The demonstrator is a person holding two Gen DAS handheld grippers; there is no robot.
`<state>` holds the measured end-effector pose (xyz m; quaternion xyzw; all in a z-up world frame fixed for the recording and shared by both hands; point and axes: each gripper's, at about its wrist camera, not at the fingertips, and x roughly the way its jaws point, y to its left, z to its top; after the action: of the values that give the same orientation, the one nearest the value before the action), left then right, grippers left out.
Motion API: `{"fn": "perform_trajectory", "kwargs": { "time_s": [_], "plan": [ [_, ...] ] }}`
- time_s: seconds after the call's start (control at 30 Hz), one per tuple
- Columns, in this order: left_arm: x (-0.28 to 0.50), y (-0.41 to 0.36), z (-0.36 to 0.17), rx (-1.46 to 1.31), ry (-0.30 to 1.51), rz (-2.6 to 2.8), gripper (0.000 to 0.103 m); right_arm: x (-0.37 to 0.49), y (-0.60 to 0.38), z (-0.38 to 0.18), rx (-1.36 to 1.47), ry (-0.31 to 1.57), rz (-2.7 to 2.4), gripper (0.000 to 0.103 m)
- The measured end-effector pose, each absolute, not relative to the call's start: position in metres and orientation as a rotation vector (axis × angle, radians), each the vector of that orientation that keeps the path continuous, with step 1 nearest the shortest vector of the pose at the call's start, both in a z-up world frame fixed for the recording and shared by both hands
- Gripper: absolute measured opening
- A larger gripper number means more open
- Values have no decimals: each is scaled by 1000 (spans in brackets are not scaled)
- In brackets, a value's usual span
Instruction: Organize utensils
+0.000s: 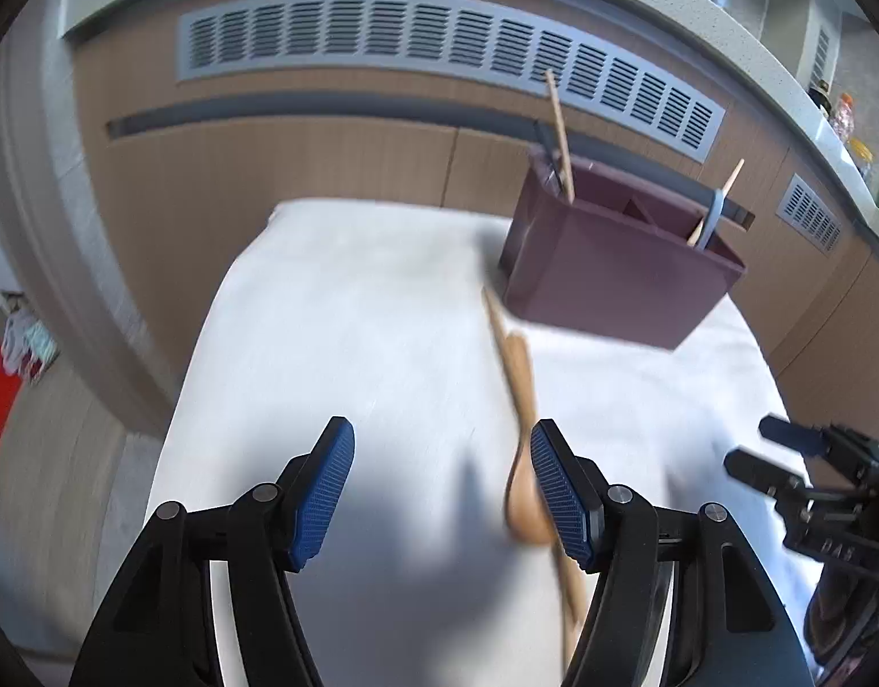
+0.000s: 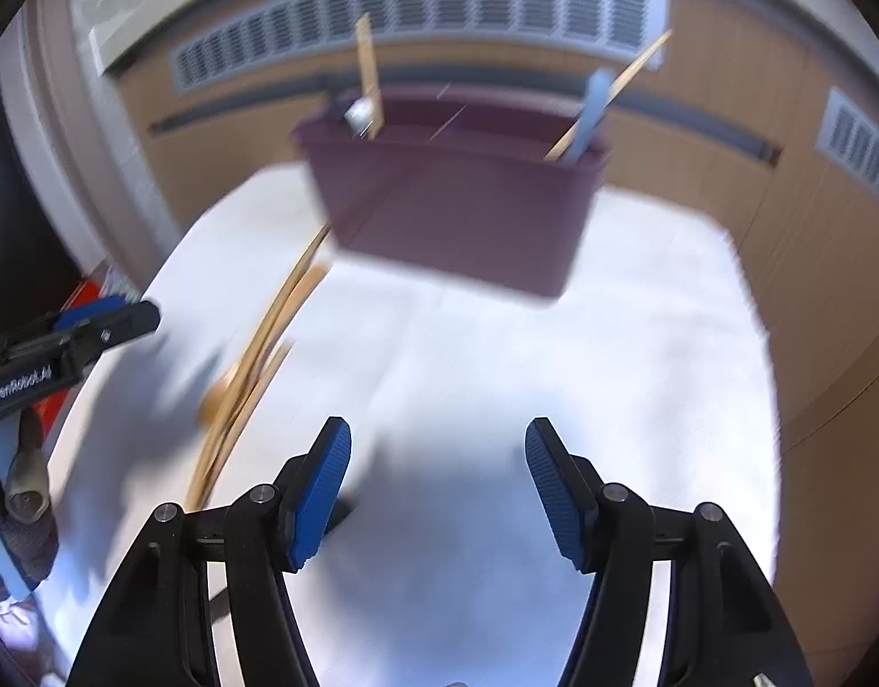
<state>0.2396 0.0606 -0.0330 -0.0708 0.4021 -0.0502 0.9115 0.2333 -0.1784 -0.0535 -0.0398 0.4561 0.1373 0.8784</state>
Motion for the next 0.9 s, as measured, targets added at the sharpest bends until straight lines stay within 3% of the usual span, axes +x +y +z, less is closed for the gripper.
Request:
{"fn": "perform_trajectory", "kwargs": {
  "time_s": [0.27, 0.43, 0.73, 0.9],
  "plan": [
    [207, 76, -43, -134, 870, -85, 69, 200, -124, -86, -168, 1082, 382, 61],
    [197, 80, -42, -147, 865, -92, 72, 187, -103, -91, -258, 1042, 371, 59],
    [206, 62, -52, -159, 934, -150, 73, 184, -125, -86, -254, 1026, 394, 14],
    [221, 36, -54, -129, 958, -199, 73, 189, -163, -81, -196, 1027, 336, 11]
  ]
}}
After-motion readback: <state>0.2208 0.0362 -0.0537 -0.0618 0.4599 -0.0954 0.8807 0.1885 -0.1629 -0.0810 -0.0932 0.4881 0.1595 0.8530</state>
